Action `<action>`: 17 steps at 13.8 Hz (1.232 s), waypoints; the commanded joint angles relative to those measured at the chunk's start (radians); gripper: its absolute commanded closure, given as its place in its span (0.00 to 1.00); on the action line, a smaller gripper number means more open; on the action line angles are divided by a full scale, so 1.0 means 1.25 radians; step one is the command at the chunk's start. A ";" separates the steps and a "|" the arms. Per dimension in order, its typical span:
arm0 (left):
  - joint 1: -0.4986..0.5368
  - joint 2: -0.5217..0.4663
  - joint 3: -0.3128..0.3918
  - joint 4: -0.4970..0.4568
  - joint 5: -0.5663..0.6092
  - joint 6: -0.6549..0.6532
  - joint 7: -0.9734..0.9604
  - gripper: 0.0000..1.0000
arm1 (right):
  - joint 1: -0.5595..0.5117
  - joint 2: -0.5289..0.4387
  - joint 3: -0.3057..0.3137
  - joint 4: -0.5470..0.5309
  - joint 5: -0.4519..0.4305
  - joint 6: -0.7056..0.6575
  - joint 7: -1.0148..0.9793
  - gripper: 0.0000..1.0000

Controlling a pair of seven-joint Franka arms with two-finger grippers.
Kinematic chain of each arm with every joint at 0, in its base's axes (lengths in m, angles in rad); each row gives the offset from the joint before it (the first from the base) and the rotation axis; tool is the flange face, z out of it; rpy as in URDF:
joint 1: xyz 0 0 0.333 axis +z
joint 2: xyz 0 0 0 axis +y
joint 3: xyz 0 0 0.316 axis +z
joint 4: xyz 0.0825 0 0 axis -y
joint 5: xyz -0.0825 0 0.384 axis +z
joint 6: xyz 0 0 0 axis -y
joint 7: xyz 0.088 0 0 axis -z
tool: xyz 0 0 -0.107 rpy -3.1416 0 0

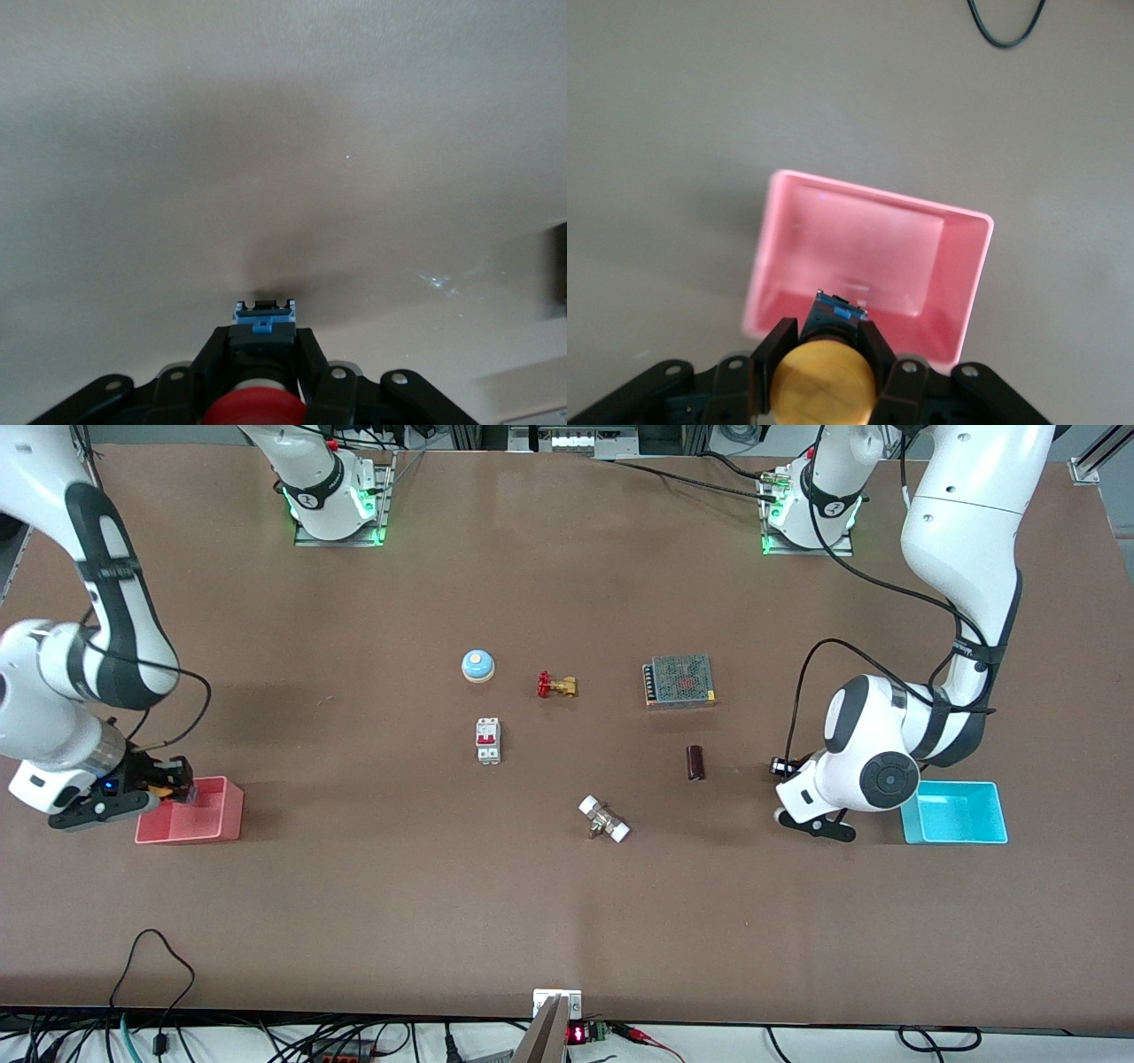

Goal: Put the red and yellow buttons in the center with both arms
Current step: 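Lift the yellow button with the right gripper while the left gripper carries the red button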

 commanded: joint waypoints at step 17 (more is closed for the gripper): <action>0.014 -0.166 0.075 0.385 0.072 -0.357 0.057 0.00 | 0.258 0.024 0.059 -0.221 -0.001 0.210 0.416 0.64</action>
